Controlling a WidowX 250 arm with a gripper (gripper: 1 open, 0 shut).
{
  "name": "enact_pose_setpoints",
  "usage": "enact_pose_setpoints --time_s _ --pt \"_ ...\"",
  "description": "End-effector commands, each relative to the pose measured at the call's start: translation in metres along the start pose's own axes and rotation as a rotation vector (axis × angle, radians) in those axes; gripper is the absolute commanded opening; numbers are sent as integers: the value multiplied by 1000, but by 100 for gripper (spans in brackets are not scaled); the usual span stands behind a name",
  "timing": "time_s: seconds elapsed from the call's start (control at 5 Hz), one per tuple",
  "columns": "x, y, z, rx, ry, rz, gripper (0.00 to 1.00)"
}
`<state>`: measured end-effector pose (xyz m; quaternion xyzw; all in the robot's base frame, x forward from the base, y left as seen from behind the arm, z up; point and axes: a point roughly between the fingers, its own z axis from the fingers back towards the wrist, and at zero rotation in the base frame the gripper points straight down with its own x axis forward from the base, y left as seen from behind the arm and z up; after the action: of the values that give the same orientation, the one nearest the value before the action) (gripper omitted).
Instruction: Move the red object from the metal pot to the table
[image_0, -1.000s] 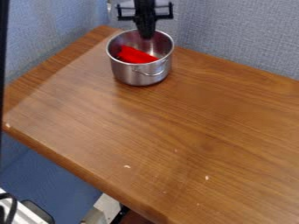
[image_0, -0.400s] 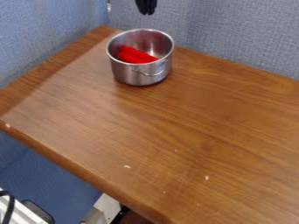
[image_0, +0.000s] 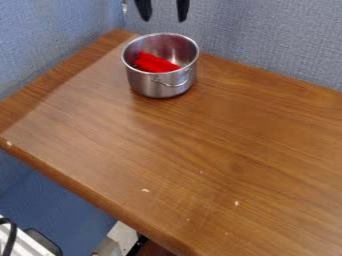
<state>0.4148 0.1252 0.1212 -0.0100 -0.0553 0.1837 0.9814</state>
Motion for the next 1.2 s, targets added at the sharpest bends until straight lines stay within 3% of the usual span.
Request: enact_pose_setpoints --time_s 0.0,0.2,0.4,0.6,0.8,1.0 --pt "-3 -6 16 19 -74 -5 100" --pt "-9 -18 6 20 -68 -64 100" --pt "-12 -28 -4 44 -48 -117 100" --pt "-15 -21 -13 70 -32 -41 0" --pt "-20 -17 -16 87 -25 30 0" --pt "-25 -17 0 94 -56 76 0"
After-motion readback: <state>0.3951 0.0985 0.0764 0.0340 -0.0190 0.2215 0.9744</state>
